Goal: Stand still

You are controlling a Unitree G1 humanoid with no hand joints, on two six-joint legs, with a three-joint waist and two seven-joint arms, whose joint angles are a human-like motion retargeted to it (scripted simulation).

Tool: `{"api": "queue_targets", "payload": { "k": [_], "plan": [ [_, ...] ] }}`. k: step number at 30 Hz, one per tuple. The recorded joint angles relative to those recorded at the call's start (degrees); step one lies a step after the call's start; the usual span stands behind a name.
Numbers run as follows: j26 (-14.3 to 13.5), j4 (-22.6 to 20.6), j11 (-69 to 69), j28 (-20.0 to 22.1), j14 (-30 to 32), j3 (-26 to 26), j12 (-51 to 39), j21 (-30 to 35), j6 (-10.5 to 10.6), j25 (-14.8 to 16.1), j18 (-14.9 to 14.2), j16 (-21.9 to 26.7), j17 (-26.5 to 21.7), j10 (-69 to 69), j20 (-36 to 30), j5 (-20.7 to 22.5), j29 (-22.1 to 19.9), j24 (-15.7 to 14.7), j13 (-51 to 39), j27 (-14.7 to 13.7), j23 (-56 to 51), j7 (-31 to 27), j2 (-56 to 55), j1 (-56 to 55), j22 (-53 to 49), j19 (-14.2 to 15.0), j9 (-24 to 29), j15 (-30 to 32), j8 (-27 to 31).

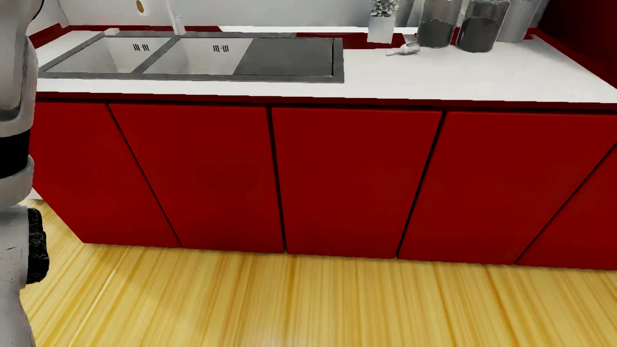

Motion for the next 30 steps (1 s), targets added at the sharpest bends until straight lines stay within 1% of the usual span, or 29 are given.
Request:
{"api": "queue_targets", "payload": {
  "k": [4,8,11,13,17,19,22,26,30],
  "plan": [
    [0.0,-0.05,-0.08,0.0,-0.59,-0.16,11.67,-6.64,-0.11,0.0,0.0,-4.64,4.41,0.28,4.76,-0.37,0.0,0.0,12.88,0.0,-4.98,0.0,-0.06,-0.16,-4.39,0.0,0.19,0.49,0.0],
    [0.0,-0.06,-0.14,0.0,-0.85,-0.67,22.99,-11.95,0.12,0.0,0.0,-10.57,9.9,0.42,10.65,-0.61,0.0,0.0,23.54,0.0,-8.39,0.0,-0.15,-0.13,-7.05,0.0,0.38,1.13,0.0],
    [0.0,-0.28,-0.11,0.0,-0.98,-0.73,29.88,-16.4,0.15,0.0,0.0,-14.95,14.13,0.39,11.81,-1.05,0.0,0.0,30.42,0.0,-9.14,0.0,-0.37,-0.13,-8.89,0.0,0.29,1.7,0.0],
    [0.0,-0.31,-0.11,0.0,-1.64,-0.8,34.15,-18.64,0.22,0.0,0.0,-17.57,16.55,0.79,11.14,-1.24,0.0,0.0,34.88,0.0,-9.39,0.0,-0.25,-0.08,-9.85,0.0,0.15,2.22,0.0],
    [0.0,-0.54,-0.02,0.0,-1.85,-1.05,43.62,-17.81,0.27,0.0,0.0,-20.65,20.08,0.79,9.8,-1.47,0.0,0.0,44.06,0.0,-11.62,0.0,-0.23,0.21,-13.16,0.0,-0.24,2.97,0.0],
    [0.0,-0.53,0.02,0.0,-1.77,-1.1,48.85,-15.81,0.54,0.0,0.0,-21.66,21.01,0.8,9.09,-1.55,0.0,0.0,48.46,0.0,-12.98,0.0,-0.16,0.33,-14.92,0.0,-0.41,2.85,0.0],
    [0.0,-0.58,0.05,0.0,-2.07,-0.57,55.32,-13.93,0.43,0.0,0.0,-23.16,23.39,0.91,6.05,-1.63,0.0,0.0,55.77,0.0,-15.01,0.0,0.1,0.58,-17.03,0.0,-0.33,2.51,0.0],
    [0.0,-0.46,-0.05,0.0,-1.96,-0.96,62.47,-10.54,0.77,0.0,0.0,-24.93,25.69,0.86,2.72,-1.71,0.0,0.0,62.71,0.0,-16.31,0.0,-0.46,-0.04,-15.96,0.0,-0.7,2.98,0.0],
    [0.0,-0.37,0.05,0.0,-1.18,-0.72,66.52,-5.36,0.6,0.0,0.0,-26.23,25.85,0.48,0.05,-1.73,0.0,0.0,66.52,0.0,-15.93,0.0,-0.69,-0.14,-10.39,0.0,-0.5,2.52,0.0]
  ]
}}
